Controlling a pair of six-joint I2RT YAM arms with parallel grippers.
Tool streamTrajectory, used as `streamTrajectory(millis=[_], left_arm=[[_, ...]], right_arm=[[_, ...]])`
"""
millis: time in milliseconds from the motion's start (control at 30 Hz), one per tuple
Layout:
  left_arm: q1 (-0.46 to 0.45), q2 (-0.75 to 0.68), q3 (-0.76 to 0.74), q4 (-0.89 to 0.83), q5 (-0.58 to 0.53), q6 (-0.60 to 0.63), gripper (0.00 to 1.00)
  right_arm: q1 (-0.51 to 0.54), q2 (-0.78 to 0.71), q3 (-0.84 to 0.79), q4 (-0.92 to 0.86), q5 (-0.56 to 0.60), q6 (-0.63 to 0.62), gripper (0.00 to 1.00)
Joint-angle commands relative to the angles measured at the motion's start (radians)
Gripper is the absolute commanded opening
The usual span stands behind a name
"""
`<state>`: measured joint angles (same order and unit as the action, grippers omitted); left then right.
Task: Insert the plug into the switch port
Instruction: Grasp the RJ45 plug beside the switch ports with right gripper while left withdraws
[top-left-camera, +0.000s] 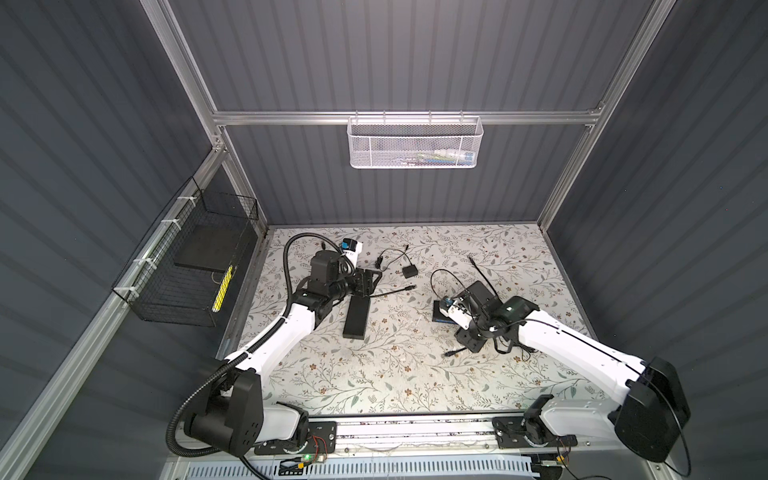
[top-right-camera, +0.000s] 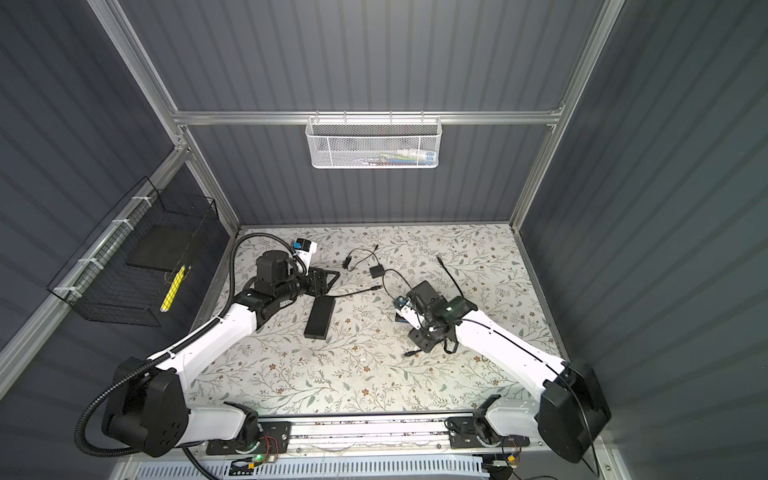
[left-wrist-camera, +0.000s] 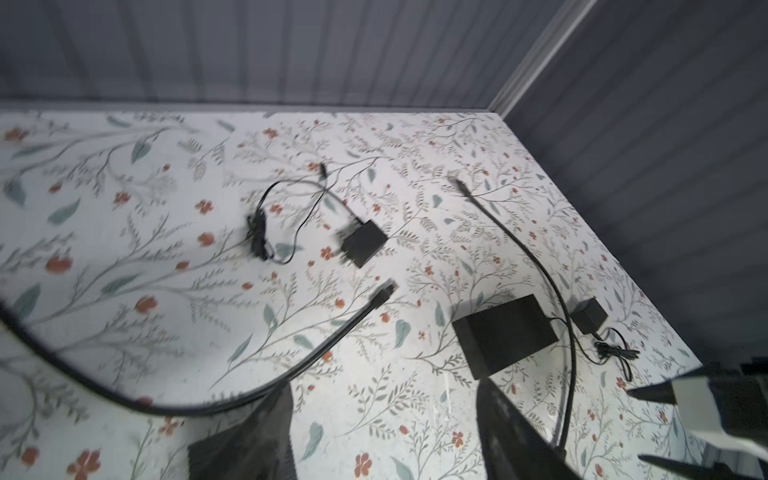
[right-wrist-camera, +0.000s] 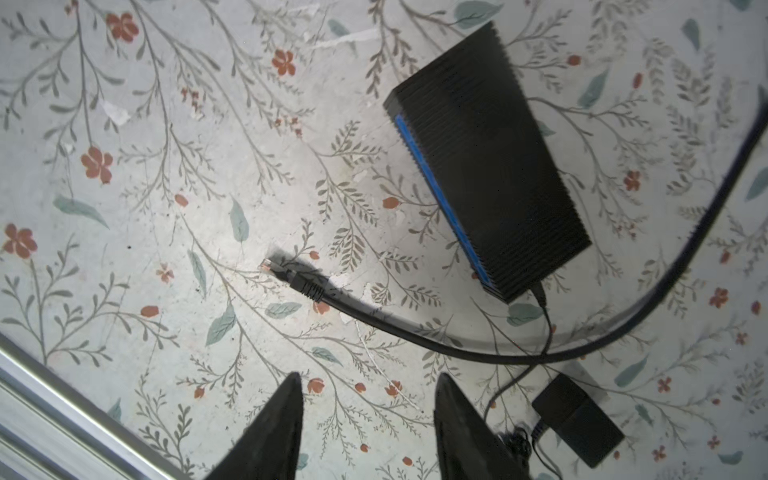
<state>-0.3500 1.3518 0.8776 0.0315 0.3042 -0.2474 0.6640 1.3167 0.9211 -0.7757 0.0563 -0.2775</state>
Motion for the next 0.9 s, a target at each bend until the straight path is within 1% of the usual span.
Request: streamTrajectory(millis=[0, 133, 267, 433, 600, 667, 733, 867], left_arm=[[0.03, -0.039, -0.039, 0.044, -0.016, -0.066, 0.7], [0.05, -0.042, -0.06, 0.047, -0.006, -0.074, 0.7], [0.059, -0.033, -0.065, 0.057, 0.002, -0.078, 0.7], [0.068, -0.019, -0.062, 0.061, 0.015, -0.078, 0.7], [0.072, -0.015, -0.058, 0.053, 0.018, -0.079, 0.69], [0.074, -0.018, -0.055, 0.045, 0.018, -0.079, 0.69], [0.075, -0.022, -0.049, 0.035, 0.017, -0.073, 0.69], [0.077, -0.021, -0.043, 0.026, 0.018, -0.069, 0.69]], right_arm=[[0.017, 0.076, -0.02, -0.016, 0.045, -0.137, 0.53], [0.02, 0.169, -0.034, 0.005, 0.085, -0.169, 0.53], [0.02, 0.195, -0.057, 0.067, 0.089, -0.183, 0.54], [0.022, 0.242, -0.075, 0.124, 0.144, -0.203, 0.54], [0.02, 0.302, -0.074, 0.152, 0.108, -0.216, 0.53], [0.02, 0.321, -0.073, 0.158, 0.105, -0.216, 0.5], [0.02, 0.322, -0.071, 0.161, 0.094, -0.217, 0.44], [0.02, 0.298, -0.066, 0.165, 0.068, -0.219, 0.25]])
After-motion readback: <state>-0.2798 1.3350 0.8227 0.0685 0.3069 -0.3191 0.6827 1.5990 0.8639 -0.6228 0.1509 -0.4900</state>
